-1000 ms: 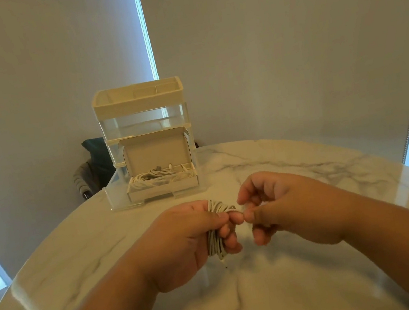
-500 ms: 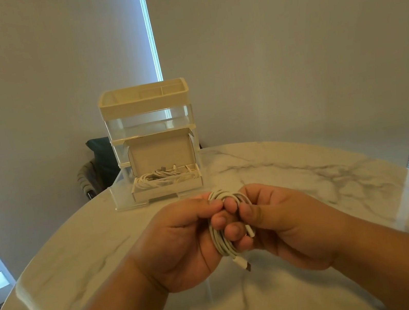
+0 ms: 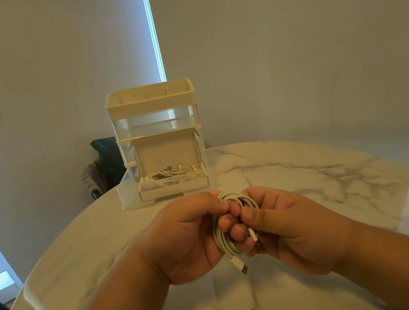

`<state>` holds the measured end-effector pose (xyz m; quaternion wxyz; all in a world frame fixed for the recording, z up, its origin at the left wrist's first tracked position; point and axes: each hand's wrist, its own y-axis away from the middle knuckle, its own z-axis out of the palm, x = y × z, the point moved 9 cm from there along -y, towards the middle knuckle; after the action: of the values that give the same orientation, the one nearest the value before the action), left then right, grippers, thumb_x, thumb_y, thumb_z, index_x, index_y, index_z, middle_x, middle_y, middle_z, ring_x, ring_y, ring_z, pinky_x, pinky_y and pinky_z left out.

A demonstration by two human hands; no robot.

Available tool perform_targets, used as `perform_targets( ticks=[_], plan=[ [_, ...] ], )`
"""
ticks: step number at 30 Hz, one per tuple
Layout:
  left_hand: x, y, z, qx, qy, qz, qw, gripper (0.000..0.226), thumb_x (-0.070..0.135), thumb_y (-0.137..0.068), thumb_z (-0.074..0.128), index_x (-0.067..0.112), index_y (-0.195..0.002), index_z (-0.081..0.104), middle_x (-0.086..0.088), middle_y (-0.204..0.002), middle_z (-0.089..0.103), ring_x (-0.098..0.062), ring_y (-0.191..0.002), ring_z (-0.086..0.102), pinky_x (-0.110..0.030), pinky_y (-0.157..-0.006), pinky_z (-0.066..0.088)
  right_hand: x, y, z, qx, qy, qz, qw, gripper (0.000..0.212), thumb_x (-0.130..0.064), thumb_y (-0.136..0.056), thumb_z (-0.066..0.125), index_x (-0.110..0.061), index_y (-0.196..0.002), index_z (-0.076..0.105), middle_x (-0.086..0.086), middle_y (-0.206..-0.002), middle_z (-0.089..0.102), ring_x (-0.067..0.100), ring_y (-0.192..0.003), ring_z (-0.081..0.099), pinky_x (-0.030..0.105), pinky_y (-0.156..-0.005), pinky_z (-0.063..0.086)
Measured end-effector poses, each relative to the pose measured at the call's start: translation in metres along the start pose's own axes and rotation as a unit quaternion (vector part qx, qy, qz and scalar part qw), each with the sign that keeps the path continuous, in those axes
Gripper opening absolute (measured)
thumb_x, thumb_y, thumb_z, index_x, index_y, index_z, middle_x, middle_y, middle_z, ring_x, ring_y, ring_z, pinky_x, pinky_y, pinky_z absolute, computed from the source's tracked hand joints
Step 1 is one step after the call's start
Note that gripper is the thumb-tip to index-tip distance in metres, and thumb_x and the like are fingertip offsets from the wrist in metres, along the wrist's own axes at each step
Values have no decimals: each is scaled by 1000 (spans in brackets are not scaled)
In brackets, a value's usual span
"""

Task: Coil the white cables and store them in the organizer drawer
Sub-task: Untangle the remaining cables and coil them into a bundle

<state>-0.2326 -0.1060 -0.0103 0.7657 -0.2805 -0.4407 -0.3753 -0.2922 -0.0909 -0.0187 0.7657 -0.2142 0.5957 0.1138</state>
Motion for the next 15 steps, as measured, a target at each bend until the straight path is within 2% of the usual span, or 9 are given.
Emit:
perform_targets(
  ticks=[3, 5, 8, 10, 12, 15],
  plan=[
    [-1, 0, -4, 25, -28, -14, 999, 13, 6, -76, 48, 0, -73, 60, -6, -54, 48, -17, -54, 58, -32, -61, 58, 3, -1, -3, 13, 9, 2, 1000, 12, -21, -85, 63, -13, -91, 68, 1, -80, 70, 10, -63, 60, 21, -60, 45],
    [-3, -1, -10, 37, -42, -20, 998, 9, 5, -76, 48, 1, -80, 55, -6, -55, 47, -17, -55, 57, -31, -61, 57, 5, -3, -6, 31, 24, -2, 999, 11, -19, -86, 61, -14, -88, 70, 1, -77, 69, 9, -63, 60, 21, -59, 46],
    [-7, -5, -22, 70, -56, -22, 996, 15, 2, -79, 53, 2, -93, 49, -8, -60, 47, -16, -57, 56, -28, -62, 56, 12, -6, -17, 81, 80, 1, 993, 11, -19, -90, 63, -18, -85, 72, -1, -74, 66, 7, -63, 58, 22, -58, 46],
    [-9, -5, -28, 92, -77, -22, 993, 5, 0, -85, 55, 0, -83, 51, -11, -66, 48, -18, -61, 56, -27, -65, 56, 17, -8, -23, 110, 98, 2, 989, 16, -16, -94, 59, -16, -84, 71, -1, -71, 64, 8, -61, 58, 21, -56, 47],
    [-10, -5, -37, 119, -128, -26, 984, 16, 4, -93, 51, -6, -81, 54, -17, -78, 51, -23, -70, 57, -31, -72, 55, 19, -9, -31, 143, 115, -3, 983, 17, -11, -96, 56, -11, -84, 68, 3, -69, 64, 12, -62, 58, 25, -57, 49],
    [-10, -7, -51, 151, -255, -29, 954, 42, 22, -94, 60, -19, -103, 55, -21, -91, 59, -30, -86, 58, -44, -91, 53, 25, -8, -45, 197, 162, -5, 967, 8, -5, -92, 58, -3, -89, 65, 15, -78, 69, 28, -71, 64, 39, -64, 53]
  ],
)
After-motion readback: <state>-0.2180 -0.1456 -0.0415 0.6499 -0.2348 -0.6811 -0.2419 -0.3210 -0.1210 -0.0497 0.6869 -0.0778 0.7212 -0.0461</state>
